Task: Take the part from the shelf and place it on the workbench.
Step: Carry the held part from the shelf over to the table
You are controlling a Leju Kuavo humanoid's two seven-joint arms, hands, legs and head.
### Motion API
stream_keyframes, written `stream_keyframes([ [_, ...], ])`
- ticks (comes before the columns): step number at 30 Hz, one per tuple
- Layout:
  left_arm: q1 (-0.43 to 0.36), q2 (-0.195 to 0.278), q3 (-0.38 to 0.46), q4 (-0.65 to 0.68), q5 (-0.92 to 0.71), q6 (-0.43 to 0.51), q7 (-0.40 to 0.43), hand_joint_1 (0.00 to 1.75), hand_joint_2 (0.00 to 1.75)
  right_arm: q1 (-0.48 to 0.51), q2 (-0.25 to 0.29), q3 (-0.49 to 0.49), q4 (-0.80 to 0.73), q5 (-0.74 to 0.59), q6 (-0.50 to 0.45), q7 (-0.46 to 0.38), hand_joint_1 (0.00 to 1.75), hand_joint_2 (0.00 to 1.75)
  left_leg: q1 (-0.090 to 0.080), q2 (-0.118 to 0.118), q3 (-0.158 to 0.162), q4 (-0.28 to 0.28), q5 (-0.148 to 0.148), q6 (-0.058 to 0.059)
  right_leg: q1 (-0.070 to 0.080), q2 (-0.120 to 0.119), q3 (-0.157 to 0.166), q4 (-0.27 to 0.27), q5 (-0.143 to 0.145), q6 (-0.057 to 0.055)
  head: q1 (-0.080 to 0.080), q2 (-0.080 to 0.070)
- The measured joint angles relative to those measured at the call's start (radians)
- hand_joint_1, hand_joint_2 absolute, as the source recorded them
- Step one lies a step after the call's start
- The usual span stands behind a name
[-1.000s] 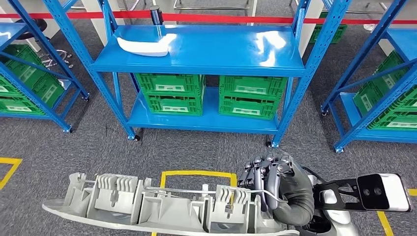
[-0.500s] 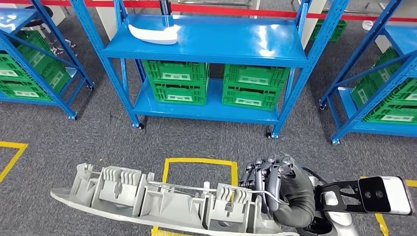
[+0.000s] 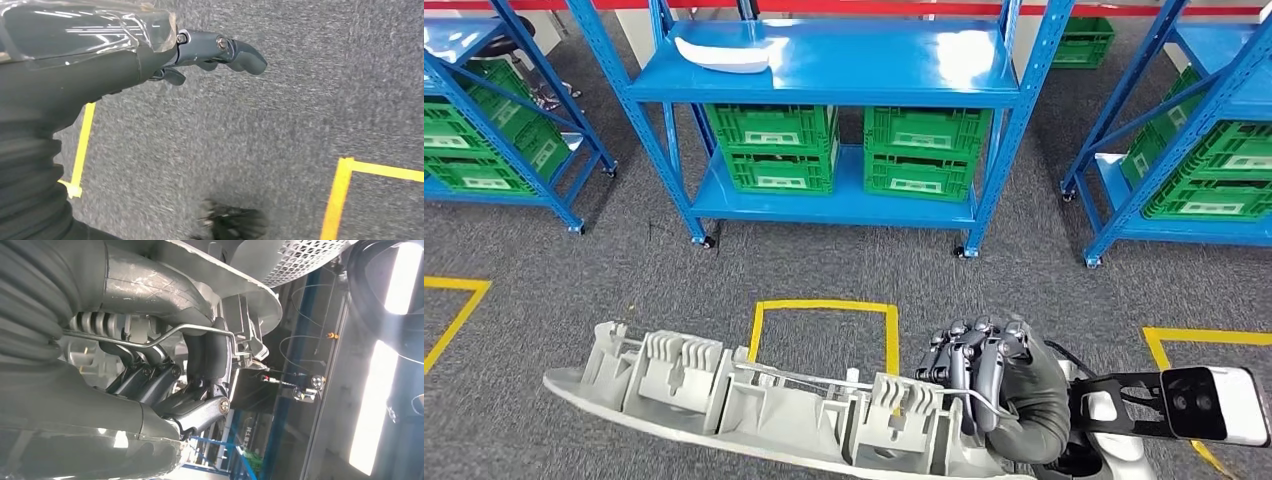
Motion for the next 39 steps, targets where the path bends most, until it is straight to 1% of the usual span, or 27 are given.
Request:
stream_keyframes([
  [1,-0.002,0.000,-0.001,0.000,-0.010,0.000,-0.009,0.00,1.75,-0.001,0.000,0.000,0.000,0.006,0.000,-0.005,1.75,1.75,0.000,-0.001,0.010,0.028,0.004,0.001,0.002,0.000,-0.014,0.001,0.012,0.001,0.000,0.000],
  [2,-0.004,0.000,-0.001,0.000,-0.022,-0.002,-0.018,0.00,1.75,-0.002,0.000,-0.001,0.000,0.012,0.001,-0.010,1.75,1.75,0.000,-0.002,0.037,0.018,0.026,0.005,0.004,0.000,-0.027,0.001,0.023,0.002,0.000,0.000],
  [4,-0.015,0.001,0.001,0.000,-0.049,-0.009,-0.039,0.00,1.75,-0.010,0.000,-0.001,0.000,0.017,0.005,-0.022,1.75,1.75,-0.003,-0.017,0.141,-0.102,0.062,0.022,0.008,0.005,-0.049,0.002,0.044,0.006,0.000,0.000],
  [6,-0.029,0.002,0.010,0.000,-0.079,-0.020,-0.062,0.00,1.75,-0.025,0.000,-0.001,0.000,0.004,0.011,-0.029,1.75,1.75,-0.008,-0.043,0.241,-0.248,0.048,0.040,0.008,0.010,-0.062,0.000,0.064,0.015,0.001,0.000],
  [7,-0.034,0.003,0.018,0.001,-0.091,-0.024,-0.072,0.00,1.75,-0.032,0.001,0.000,0.000,-0.008,0.014,-0.030,1.75,1.75,-0.011,-0.052,0.264,-0.289,0.037,0.047,0.005,0.013,-0.067,-0.002,0.075,0.021,0.001,0.000],
  [9,-0.042,0.002,0.033,0.002,-0.108,-0.028,-0.085,0.00,1.75,-0.040,0.003,0.001,-0.001,-0.029,0.020,-0.029,1.75,1.75,-0.016,-0.041,0.266,-0.317,0.049,0.054,0.001,0.020,-0.076,-0.008,0.095,0.033,0.000,0.000],
  [10,-0.045,0.002,0.039,0.003,-0.113,-0.029,-0.088,0.00,1.75,-0.042,0.003,0.001,-0.001,-0.034,0.022,-0.029,1.75,1.75,-0.016,-0.032,0.260,-0.326,0.064,0.060,0.000,0.022,-0.085,-0.004,0.091,0.034,0.000,0.000],
  [11,-0.049,0.001,0.042,0.004,-0.117,-0.029,-0.091,0.00,1.75,-0.044,0.003,0.001,-0.001,-0.035,0.023,-0.029,1.75,1.75,-0.015,-0.022,0.252,-0.335,0.080,0.066,0.002,0.023,-0.098,0.015,0.070,0.030,0.002,0.000],
  [12,-0.053,0.001,0.044,0.005,-0.119,-0.029,-0.094,0.00,1.75,-0.046,0.003,0.001,-0.001,-0.034,0.023,-0.029,1.75,1.75,-0.013,-0.012,0.240,-0.342,0.095,0.070,0.002,0.021,-0.115,0.056,0.031,0.023,0.004,0.000],
  [14,-0.061,0.000,0.046,0.008,-0.126,-0.027,-0.097,0.00,1.75,-0.049,0.003,0.002,0.000,-0.027,0.023,-0.029,1.75,1.75,-0.014,0.001,0.210,-0.340,0.119,0.073,0.001,0.019,-0.153,0.183,-0.056,0.015,0.007,0.000],
  [15,-0.065,0.000,0.048,0.011,-0.130,-0.026,-0.098,0.00,1.75,-0.050,0.003,0.002,0.000,-0.021,0.023,-0.029,1.75,1.75,-0.014,0.007,0.193,-0.338,0.130,0.071,-0.001,0.019,-0.163,0.243,-0.078,0.021,0.007,0.000],
  [16,-0.069,-0.001,0.051,0.013,-0.135,-0.025,-0.099,0.00,1.75,-0.050,0.003,0.003,0.000,-0.015,0.022,-0.029,1.75,1.75,-0.013,0.012,0.176,-0.335,0.141,0.069,-0.003,0.018,-0.160,0.280,-0.077,0.032,0.007,0.000],
  [17,-0.073,-0.002,0.054,0.016,-0.138,-0.024,-0.100,0.00,1.75,-0.050,0.003,0.004,0.000,-0.010,0.022,-0.029,1.75,1.75,-0.012,0.017,0.158,-0.329,0.151,0.066,-0.005,0.017,-0.141,0.284,-0.059,0.047,0.008,0.000],
  [19,-0.079,-0.002,0.060,0.021,-0.141,-0.024,-0.101,0.00,1.75,-0.050,0.003,0.005,0.000,-0.003,0.022,-0.029,1.75,1.75,-0.009,0.021,0.120,-0.310,0.166,0.057,-0.012,0.011,-0.054,0.189,-0.023,0.069,0.008,0.000],
  [20,-0.080,-0.003,0.062,0.022,-0.141,-0.024,-0.101,0.00,1.75,-0.051,0.003,0.007,-0.001,-0.001,0.022,-0.029,1.75,1.75,-0.009,0.022,0.101,-0.296,0.172,0.052,-0.012,0.008,0.001,0.112,-0.027,0.071,0.008,0.000],
  [22,-0.080,-0.003,0.064,0.023,-0.141,-0.024,-0.102,0.00,1.75,-0.053,0.003,0.009,-0.003,0.002,0.021,-0.028,1.75,1.75,-0.011,0.023,0.076,-0.274,0.185,0.040,-0.008,0.004,0.068,0.006,-0.060,0.062,0.008,0.000],
  [24,-0.079,-0.003,0.066,0.023,-0.139,-0.024,-0.103,0.00,1.75,-0.054,0.003,0.012,-0.004,0.004,0.017,-0.026,1.75,1.75,-0.009,0.023,0.066,-0.269,0.199,0.029,-0.006,0.004,0.067,-0.011,-0.066,0.047,0.008,0.000],
  [25,-0.078,-0.003,0.066,0.023,-0.139,-0.024,-0.104,0.00,1.75,-0.055,0.004,0.013,-0.004,0.005,0.014,-0.024,1.75,1.75,-0.007,0.020,0.062,-0.265,0.193,0.024,-0.007,0.004,0.059,-0.010,-0.059,0.039,0.008,0.000],
  [26,-0.077,-0.004,0.066,0.023,-0.139,-0.024,-0.105,0.00,1.75,-0.056,0.004,0.013,-0.005,0.006,0.012,-0.024,1.75,1.75,-0.004,0.016,0.055,-0.248,0.169,0.017,-0.009,0.003,0.053,-0.009,-0.050,0.029,0.007,0.000],
  [28,-0.077,-0.004,0.066,0.023,-0.142,-0.026,-0.113,0.00,1.75,-0.057,0.004,0.014,-0.006,0.007,0.008,-0.023,1.75,1.75,0.000,0.007,0.031,-0.155,0.077,0.005,-0.010,0.002,0.038,-0.009,-0.031,0.015,0.005,0.000],
  [30,-0.079,-0.004,0.067,0.024,-0.152,-0.030,-0.124,0.00,1.75,-0.058,0.004,0.015,-0.006,0.007,0.006,-0.024,1.75,1.75,0.002,0.004,0.008,-0.025,0.000,-0.001,-0.006,0.001,0.017,-0.007,-0.013,0.011,0.004,0.000],
  [31,-0.081,-0.004,0.068,0.025,-0.159,-0.032,-0.130,0.00,1.75,-0.058,0.004,0.015,-0.007,0.007,0.006,-0.024,1.75,1.75,0.002,0.004,0.010,0.012,-0.008,-0.002,-0.005,0.002,0.006,-0.007,-0.004,0.012,0.004,0.000],
  [32,-0.082,-0.004,0.069,0.026,-0.164,-0.034,-0.134,0.00,1.75,-0.058,0.004,0.016,-0.007,0.007,0.006,-0.024,1.75,1.75,0.003,0.004,0.029,0.013,0.005,0.000,-0.003,0.003,-0.006,-0.006,0.005,0.013,0.004,0.000],
  [34,-0.084,-0.003,0.070,0.027,-0.171,-0.036,-0.140,0.00,1.75,-0.058,0.004,0.017,-0.008,0.007,0.006,-0.025,1.75,1.75,0.003,-0.001,0.117,-0.090,0.052,0.008,-0.001,0.006,-0.024,-0.005,0.022,0.016,0.004,0.000],
  [36,-0.089,-0.002,0.072,0.027,-0.178,-0.039,-0.145,0.00,1.75,-0.060,0.004,0.018,-0.010,0.007,0.005,-0.025,1.75,1.75,-0.002,-0.011,0.213,-0.231,0.062,0.021,0.001,0.008,-0.035,-0.004,0.036,0.028,0.004,0.000],
  [37,-0.092,-0.002,0.074,0.027,-0.183,-0.041,-0.148,0.00,1.75,-0.062,0.004,0.018,-0.012,0.007,0.004,-0.026,1.75,1.75,-0.006,-0.015,0.239,-0.276,0.056,0.026,0.000,0.007,-0.039,-0.005,0.043,0.035,0.004,0.000],
  [39,-0.094,-0.002,0.082,0.027,-0.194,-0.044,-0.155,0.00,1.75,-0.066,0.004,0.019,-0.012,0.006,0.002,-0.026,1.75,1.75,-0.014,-0.014,0.244,-0.302,0.056,0.036,-0.004,0.007,-0.049,-0.007,0.058,0.050,0.004,0.000],
])
